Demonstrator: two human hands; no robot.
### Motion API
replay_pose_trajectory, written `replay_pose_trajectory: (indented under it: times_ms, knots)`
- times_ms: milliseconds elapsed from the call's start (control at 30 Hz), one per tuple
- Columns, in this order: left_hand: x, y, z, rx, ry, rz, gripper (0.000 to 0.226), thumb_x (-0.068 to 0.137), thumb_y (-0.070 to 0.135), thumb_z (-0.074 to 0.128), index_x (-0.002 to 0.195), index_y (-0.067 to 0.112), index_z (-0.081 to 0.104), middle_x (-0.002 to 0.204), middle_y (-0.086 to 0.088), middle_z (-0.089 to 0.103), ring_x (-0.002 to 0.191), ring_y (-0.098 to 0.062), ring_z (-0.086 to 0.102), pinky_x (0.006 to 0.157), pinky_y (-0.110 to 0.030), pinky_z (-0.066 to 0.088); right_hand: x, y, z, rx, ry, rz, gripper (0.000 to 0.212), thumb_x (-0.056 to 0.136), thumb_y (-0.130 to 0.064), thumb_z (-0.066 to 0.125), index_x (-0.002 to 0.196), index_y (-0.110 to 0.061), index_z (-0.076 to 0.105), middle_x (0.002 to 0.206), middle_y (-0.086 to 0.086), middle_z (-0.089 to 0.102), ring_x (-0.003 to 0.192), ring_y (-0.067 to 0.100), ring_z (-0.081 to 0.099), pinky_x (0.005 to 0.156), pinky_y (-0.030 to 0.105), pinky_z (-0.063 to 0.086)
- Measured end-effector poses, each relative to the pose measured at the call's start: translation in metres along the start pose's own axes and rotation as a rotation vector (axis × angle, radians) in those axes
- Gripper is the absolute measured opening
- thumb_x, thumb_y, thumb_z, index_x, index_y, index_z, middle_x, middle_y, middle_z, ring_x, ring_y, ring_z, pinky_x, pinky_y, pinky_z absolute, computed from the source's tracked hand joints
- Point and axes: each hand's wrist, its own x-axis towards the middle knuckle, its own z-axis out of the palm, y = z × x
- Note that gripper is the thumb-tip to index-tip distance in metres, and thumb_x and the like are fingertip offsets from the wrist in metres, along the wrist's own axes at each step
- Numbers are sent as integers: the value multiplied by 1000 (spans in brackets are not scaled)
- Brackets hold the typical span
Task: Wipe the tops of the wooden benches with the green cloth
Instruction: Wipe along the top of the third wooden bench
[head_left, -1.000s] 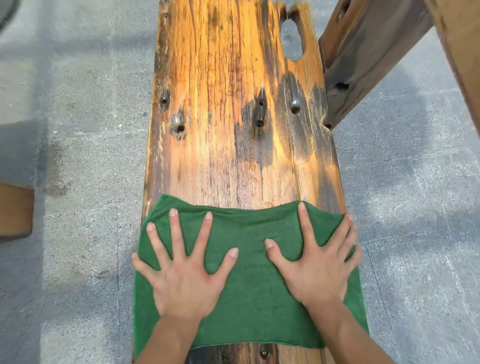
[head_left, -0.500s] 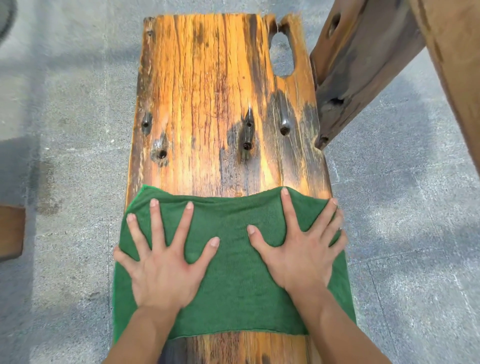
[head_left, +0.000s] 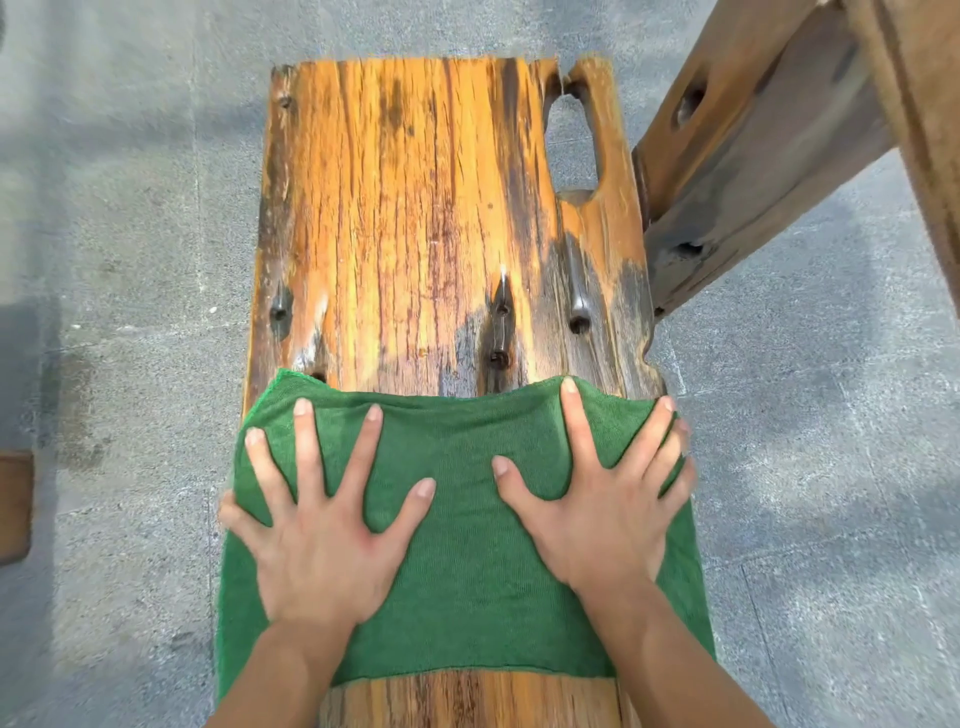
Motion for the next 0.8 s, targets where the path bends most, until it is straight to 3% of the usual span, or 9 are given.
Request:
replay_pose_trajectory:
  times_ms: [233, 467, 800]
  knots:
    - [44, 6, -11, 14, -8, 13, 83, 89, 92, 22, 162, 56, 9, 176, -7, 6, 159, -48, 8, 107, -78, 24, 37, -15, -5, 19, 40, 6, 101, 76, -104, 24, 163, -54, 13, 169, 34, 8, 155, 52, 17, 120, 71, 25]
    - [85, 12, -21, -50, -4, -8, 79, 84, 97, 11, 155, 67, -7, 176, 1, -16, 160, -40, -14, 114, -76, 12, 72, -27, -6, 75, 38, -14, 99, 75, -105, 20, 159, -61, -10, 171, 25, -21, 161, 40, -10, 130, 58, -1]
    - [128, 16, -28, -92, -25, 8, 79, 79, 100, 3, 148, 72, -20, 169, 9, -35, 155, -34, -34, 117, -76, -1, 107, -39, -13, 84, 31, -34, 99, 73, -106, 14, 155, -62, -20, 169, 23, -31, 157, 34, -30, 130, 52, -8]
